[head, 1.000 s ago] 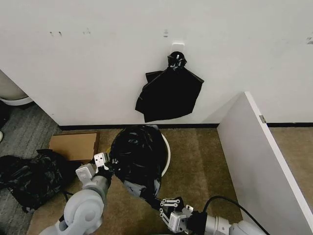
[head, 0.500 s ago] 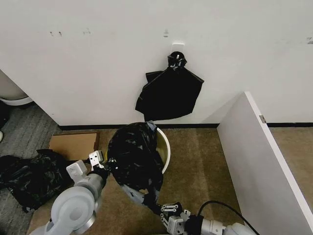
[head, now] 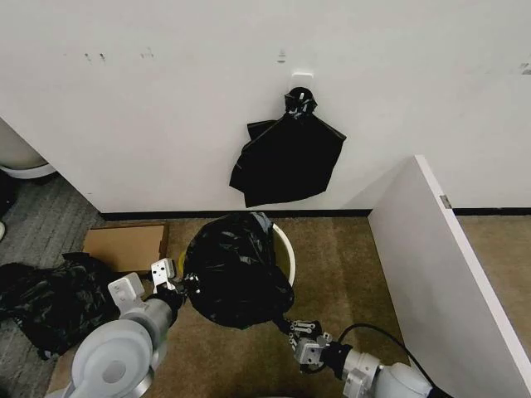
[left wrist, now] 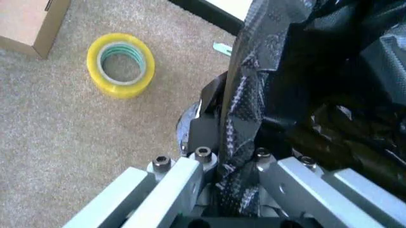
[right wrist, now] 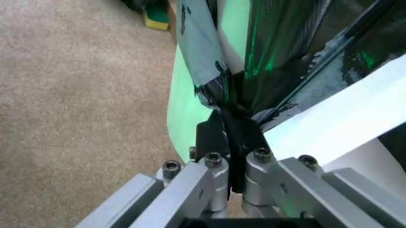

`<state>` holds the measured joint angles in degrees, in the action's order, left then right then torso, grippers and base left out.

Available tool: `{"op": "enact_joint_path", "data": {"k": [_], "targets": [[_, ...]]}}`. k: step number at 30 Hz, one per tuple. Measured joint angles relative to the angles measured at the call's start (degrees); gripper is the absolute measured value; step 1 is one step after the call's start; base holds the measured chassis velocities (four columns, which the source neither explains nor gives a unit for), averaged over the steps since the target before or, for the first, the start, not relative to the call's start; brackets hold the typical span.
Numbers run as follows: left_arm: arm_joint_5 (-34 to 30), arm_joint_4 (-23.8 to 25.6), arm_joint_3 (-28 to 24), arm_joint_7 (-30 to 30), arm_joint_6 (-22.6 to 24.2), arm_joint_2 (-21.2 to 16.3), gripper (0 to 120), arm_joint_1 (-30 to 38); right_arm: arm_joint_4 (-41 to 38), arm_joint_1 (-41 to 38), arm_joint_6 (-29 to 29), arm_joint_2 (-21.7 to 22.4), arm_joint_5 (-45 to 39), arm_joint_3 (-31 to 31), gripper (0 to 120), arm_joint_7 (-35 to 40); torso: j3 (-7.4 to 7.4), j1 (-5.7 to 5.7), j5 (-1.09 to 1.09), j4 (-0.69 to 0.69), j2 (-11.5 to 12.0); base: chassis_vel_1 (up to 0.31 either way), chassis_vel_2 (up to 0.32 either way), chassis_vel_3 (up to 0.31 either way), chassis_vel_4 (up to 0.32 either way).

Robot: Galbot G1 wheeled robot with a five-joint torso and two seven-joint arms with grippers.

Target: Place the garbage bag over the trash bin.

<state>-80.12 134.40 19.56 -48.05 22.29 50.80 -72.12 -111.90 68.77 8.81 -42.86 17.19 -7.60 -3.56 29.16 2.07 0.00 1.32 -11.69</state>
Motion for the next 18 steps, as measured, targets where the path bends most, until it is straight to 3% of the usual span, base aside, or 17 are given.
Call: {"op": "enact_joint_path", "data": {"k": [6, 9, 14, 16, 18], "targets": [[2.5, -1.83, 0.2, 0.61, -1.61, 0.48, 0, -0.13, -1.4, 1.03, 0.08, 0.32, -0.14, 0.29, 5, 0.32, 0.0, 0.0, 0.0, 0.0, 0.0, 0.0, 0.0, 0.0, 0.0], [8.89, -4.48, -0.06, 1.56, -4.67, 0.76, 0, -0.16, -3.42, 2.03, 2.01, 1.27, -1.2, 0.95, 18, -0.32, 0.0, 0.0, -0.01, -0.01, 0.0, 0.0, 0.0, 0.0, 0.0], [9.96, -5.48, -0.19, 1.65, -5.67, 0.98, 0, 0.72, -5.45, 2.91, 2.38, 2.2, -1.03, 1.26, 33, -0.09, 0.0, 0.0, 0.0, 0.01, 0.0, 0.0, 0.0, 0.0, 0.0], [10.39, -5.76, 0.07, 1.63, -6.03, 1.31, 0, 0.53, -6.49, 3.35, 2.36, 2.87, -1.19, 1.49, 45, 0.19, 0.0, 0.0, 0.0, 0.01, 0.0, 0.0, 0.0, 0.0, 0.0], [10.67, -5.83, 0.26, 1.63, -6.14, 1.41, 0, 0.29, -6.83, 3.47, 2.3, 3.09, -1.36, 1.62, 46, 0.25, 0.0, 0.0, 0.0, 0.01, 0.0, 0.0, 0.0, 0.0, 0.0]]}}
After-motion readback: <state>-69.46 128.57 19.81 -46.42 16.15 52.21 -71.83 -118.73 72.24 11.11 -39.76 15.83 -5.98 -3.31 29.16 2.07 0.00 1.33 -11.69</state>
